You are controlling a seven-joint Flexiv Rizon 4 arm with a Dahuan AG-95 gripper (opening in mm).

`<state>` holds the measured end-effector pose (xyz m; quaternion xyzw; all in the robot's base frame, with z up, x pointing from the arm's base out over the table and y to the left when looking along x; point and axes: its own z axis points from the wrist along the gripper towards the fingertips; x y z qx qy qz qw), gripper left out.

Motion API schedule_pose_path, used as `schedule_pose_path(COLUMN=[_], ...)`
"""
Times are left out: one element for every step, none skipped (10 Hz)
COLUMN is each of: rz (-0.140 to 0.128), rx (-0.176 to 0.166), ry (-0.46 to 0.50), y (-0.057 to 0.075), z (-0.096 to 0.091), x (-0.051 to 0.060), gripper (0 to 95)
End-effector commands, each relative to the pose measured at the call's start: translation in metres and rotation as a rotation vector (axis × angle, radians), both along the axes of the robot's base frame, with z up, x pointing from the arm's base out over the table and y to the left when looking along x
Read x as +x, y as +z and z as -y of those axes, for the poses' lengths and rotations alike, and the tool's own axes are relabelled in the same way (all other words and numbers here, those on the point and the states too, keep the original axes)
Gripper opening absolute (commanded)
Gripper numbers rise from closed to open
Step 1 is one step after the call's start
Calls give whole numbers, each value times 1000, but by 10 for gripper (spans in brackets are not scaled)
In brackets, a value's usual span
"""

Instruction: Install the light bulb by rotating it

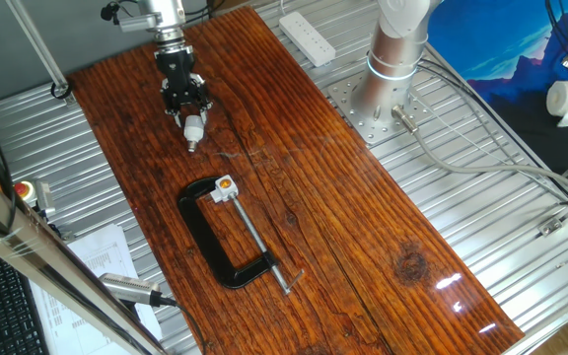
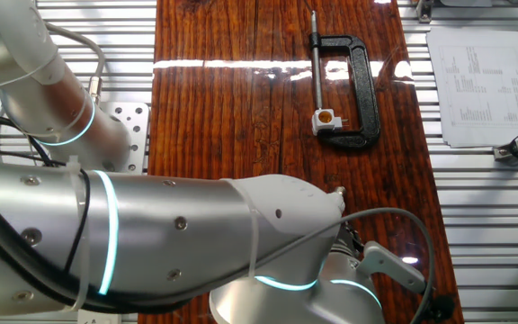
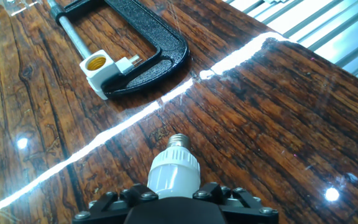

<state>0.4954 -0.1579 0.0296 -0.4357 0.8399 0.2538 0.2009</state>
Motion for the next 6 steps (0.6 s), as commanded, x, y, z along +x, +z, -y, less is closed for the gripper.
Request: schedule_pose_path(rz=[-3,-4,-5,-5,-5,-5], rx=[-2,0,-1,0,0,3], ry=[-4,-6,-7,-7,-7,-7], y=[0,0,0,0,0,0], z=[0,0,0,0,0,0], x=[0,0,0,0,0,0], gripper=[570,380,380,380,380,380])
